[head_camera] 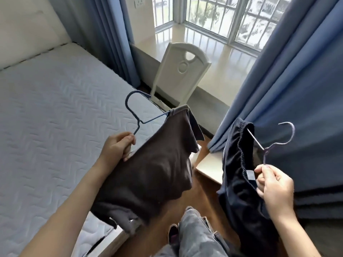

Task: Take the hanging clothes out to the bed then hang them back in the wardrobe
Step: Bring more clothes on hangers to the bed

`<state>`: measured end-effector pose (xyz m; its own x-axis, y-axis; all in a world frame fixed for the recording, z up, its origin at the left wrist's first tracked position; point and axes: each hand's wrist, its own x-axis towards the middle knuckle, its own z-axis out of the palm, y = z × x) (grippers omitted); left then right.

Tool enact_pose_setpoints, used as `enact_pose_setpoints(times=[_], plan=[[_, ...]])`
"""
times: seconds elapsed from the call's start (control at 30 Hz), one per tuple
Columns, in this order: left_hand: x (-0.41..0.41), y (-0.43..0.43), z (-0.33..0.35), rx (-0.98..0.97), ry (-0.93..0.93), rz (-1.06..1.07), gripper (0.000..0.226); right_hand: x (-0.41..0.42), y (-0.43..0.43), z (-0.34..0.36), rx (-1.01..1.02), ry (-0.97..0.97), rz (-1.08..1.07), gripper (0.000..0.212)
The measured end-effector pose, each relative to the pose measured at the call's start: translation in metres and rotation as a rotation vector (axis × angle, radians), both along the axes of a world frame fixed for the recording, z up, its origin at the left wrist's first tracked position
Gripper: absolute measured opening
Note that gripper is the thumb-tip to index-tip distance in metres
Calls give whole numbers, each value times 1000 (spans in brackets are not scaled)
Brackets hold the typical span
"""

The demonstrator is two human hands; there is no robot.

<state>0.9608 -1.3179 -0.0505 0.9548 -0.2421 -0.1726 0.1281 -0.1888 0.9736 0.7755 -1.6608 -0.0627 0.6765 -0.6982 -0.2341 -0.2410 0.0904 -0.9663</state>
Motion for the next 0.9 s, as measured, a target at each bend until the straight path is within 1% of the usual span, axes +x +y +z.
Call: enact_pose_setpoints(times=[0.07,0.27,0.37,0.53,0.73,0.83,0.9], plan=[[42,0,-17,-7,38,41,25,37,-11,-10,23,10,-31,28],[160,20,-64,63,122,199,29,158,-29,-45,110,58,-127,27],[212,39,-84,65,164,274,29,207,-29,-62,113,100,-141,25],[287,80,-112,71,184,355,31,273,-14,-87,124,158,-128,26],[363,132,-174,96,185,335,32,327,22,-126,173,259,-112,30],[399,156,-221,108,188,312,31,356,65,-156,189,292,-94,31],[423,170,-256,125,194,311,31,380,103,-179,159,279,-85,28]])
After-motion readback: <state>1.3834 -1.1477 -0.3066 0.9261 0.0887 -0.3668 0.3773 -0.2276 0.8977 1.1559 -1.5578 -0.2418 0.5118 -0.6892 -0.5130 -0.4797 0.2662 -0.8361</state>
